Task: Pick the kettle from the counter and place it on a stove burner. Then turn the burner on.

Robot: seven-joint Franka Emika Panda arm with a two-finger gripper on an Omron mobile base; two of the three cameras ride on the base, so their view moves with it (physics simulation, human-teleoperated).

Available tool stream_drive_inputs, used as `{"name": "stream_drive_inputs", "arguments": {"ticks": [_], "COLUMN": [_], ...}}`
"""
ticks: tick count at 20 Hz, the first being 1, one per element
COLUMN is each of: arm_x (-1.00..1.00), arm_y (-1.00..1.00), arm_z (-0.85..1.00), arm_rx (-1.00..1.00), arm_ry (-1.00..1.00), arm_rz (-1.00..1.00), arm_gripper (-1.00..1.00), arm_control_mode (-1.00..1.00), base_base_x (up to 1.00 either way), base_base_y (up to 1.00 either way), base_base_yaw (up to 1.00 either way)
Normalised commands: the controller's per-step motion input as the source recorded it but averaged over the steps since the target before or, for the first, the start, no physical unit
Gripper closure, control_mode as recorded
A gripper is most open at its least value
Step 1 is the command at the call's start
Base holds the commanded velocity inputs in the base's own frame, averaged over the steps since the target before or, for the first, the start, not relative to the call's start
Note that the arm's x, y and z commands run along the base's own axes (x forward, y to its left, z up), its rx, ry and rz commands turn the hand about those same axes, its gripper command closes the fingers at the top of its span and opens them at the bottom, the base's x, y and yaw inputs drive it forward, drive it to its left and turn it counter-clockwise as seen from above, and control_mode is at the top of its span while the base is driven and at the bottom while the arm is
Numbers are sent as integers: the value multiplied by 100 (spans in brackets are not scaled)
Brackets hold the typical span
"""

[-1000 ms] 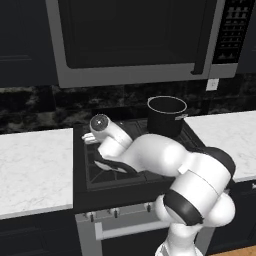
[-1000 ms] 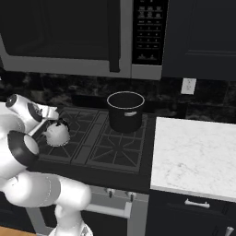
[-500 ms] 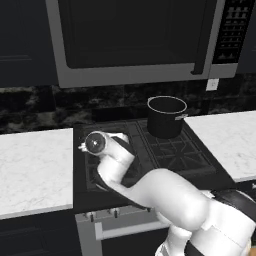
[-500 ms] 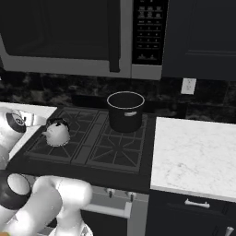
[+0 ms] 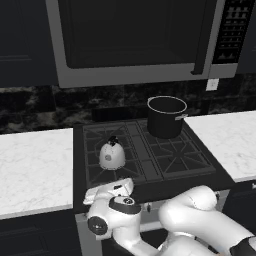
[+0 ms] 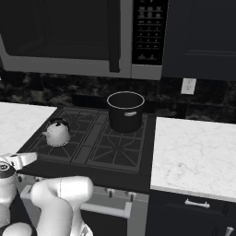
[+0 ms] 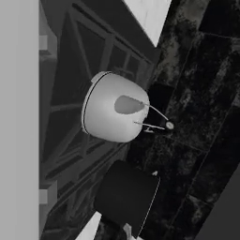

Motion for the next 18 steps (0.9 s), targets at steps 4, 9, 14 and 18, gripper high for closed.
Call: {"name": "stream_drive_inputs", "arguments": {"ticks": [4,9,14,18], "arm_x": [-100,-81,9,44], "arm_y": [76,77,32,29], "arm_z": [-100,-99,-20,-6], "arm_rx": [-31,-15,1,9], "arm_ry": [-16,-21,-29,-8], "arm_rz": [0,2,0,-2], "arm_gripper": [-100,-100,-100,-100], "arm_control_mode": [-100,-100,-100,-100], "base_base_x": [0,0,0,0], "base_base_y": [0,0,0,0], "base_base_yaw": [0,0,0,0]}}
